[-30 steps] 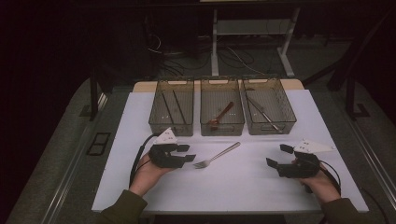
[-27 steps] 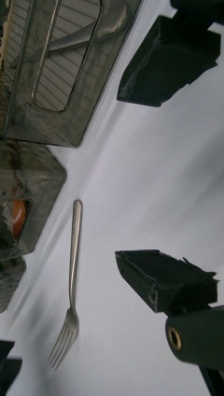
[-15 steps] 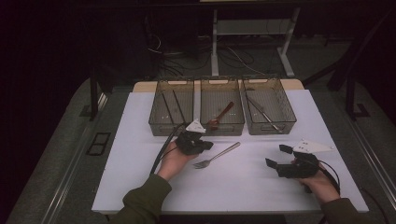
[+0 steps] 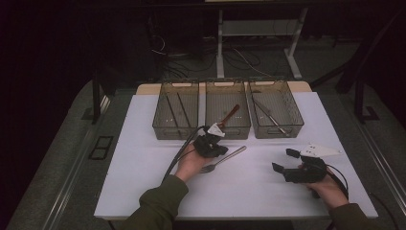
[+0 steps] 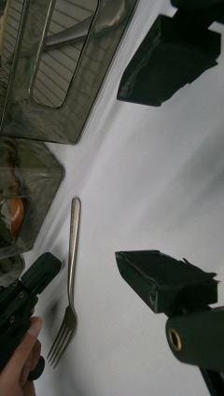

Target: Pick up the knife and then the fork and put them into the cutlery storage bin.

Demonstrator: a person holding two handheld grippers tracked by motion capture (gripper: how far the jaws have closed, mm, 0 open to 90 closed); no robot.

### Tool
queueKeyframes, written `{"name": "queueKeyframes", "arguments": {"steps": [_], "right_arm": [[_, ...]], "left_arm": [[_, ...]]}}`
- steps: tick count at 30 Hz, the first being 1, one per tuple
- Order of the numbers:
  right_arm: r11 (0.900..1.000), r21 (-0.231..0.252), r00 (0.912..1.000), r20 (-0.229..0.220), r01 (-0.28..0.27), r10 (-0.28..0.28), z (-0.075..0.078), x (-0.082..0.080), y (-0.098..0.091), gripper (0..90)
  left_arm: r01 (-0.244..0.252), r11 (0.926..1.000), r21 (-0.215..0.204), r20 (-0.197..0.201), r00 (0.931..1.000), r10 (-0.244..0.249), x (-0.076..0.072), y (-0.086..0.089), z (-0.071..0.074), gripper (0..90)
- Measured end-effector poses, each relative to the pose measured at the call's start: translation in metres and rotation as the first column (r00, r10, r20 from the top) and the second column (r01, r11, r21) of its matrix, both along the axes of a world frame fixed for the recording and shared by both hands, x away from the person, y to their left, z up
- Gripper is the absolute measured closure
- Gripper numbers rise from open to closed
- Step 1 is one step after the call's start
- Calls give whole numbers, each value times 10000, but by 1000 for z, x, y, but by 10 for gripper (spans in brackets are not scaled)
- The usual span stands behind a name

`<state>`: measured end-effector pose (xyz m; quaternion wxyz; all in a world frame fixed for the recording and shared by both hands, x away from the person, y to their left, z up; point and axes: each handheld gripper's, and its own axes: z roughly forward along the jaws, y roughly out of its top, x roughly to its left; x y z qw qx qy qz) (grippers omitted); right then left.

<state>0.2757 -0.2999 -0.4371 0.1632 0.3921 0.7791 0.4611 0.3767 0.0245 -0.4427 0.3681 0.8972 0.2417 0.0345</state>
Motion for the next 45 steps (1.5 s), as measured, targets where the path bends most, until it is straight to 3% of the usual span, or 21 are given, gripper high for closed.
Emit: {"name": "queueKeyframes", "arguments": {"steps": [8, 13, 15, 18, 21, 24, 27, 33, 38, 40, 45], "right_arm": [[10000, 18, 10000, -37, 10, -10, 0, 0, -1, 178], [10000, 68, 10000, -23, -7, 8, 0, 0, 0, 178], [10000, 34, 10000, -12, -22, 22, 0, 0, 0, 178], [10000, 25, 10000, -46, -68, 68, 0, 0, 0, 178], [10000, 38, 10000, -22, -91, 91, 0, 0, -1, 178], [10000, 24, 10000, -14, -89, 89, 0, 0, -1, 178], [10000, 21, 10000, -38, -68, 68, 0, -1, -1, 178], [9999, -9, 9999, -8, -116, 116, 0, -1, -1, 178], [9993, -6, 9992, -87, -387, 387, -2, 0, 1, 177], [9988, 2, 9987, -124, -496, 496, -3, 1, 2, 177], [9973, -57, 9973, -117, -729, 728, -4, 1, 3, 177]], "left_arm": [[227, 9997, 82, -219, 9995, -225, -1, -8, -2, 889], [765, 9970, 67, -361, 9964, -762, -5, -12, -2, 889], [1058, 9944, 53, -403, 9936, -1055, -7, -16, -2, 889], [1720, 9851, 3, -589, 9834, -1717, -12, -21, -2, 889], [2087, 9778, 199, -366, 9775, -2078, -17, -23, 1, 888], [2051, 9787, 13, -196, 9786, -2051, -18, -17, 9, 881], [2353, 9719, 87, 135, 9718, -2354, -26, -7, 18, 799], [2315, 9728, -104, 526, 9716, -2307, -37, 15, 13, 724], [2299, 9730, -180, 438, 9724, -2290, -35, 20, 6, 728], [2519, 9678, -35, 473, 9667, -2514, -34, 18, 4, 737], [2672, 9635, 133, 365, 9629, -2675, -33, 15, -1, 765]]}}
